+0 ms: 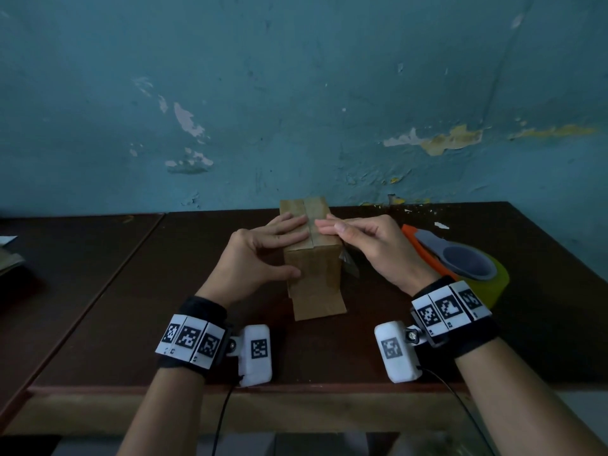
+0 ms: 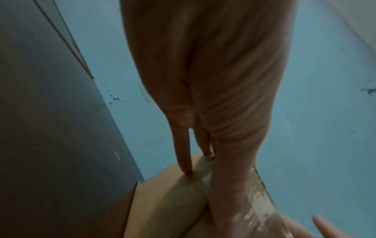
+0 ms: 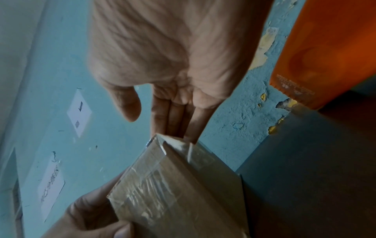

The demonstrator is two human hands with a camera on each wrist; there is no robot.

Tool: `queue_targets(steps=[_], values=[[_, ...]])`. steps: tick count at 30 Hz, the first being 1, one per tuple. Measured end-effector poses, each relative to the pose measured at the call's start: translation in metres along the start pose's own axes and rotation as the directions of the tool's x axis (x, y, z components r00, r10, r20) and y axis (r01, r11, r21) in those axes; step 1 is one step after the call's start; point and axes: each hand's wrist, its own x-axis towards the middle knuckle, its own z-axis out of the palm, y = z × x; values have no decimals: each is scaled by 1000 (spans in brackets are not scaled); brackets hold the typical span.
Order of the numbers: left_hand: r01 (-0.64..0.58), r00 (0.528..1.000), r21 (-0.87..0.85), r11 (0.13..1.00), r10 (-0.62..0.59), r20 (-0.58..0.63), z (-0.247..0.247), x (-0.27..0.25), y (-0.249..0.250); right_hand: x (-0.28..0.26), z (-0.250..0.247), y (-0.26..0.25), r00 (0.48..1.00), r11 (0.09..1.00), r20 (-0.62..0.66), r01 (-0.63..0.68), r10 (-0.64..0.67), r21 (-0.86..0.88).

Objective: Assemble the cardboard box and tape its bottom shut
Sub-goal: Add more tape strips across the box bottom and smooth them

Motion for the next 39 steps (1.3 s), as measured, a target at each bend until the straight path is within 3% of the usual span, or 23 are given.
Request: queue_targets(steps=[6,13,30,39], values=[[2,1000,1,1000,-2,14,-1,-1,-1,-1,-10,2,993,990,110,-66,52,121],[-4,1000,8,1000,4,9,-1,0,-2,-1,-10,8,991,990,128,-56,39,126],[-9,1000,16,1000,9,9,0,0,-2,0,-4,6,1000,999,15,-7,7,-46],[-24,1000,39,999,23,14,0,0,-2,3,-1,9,1000,999,-28,-11,10,-38]])
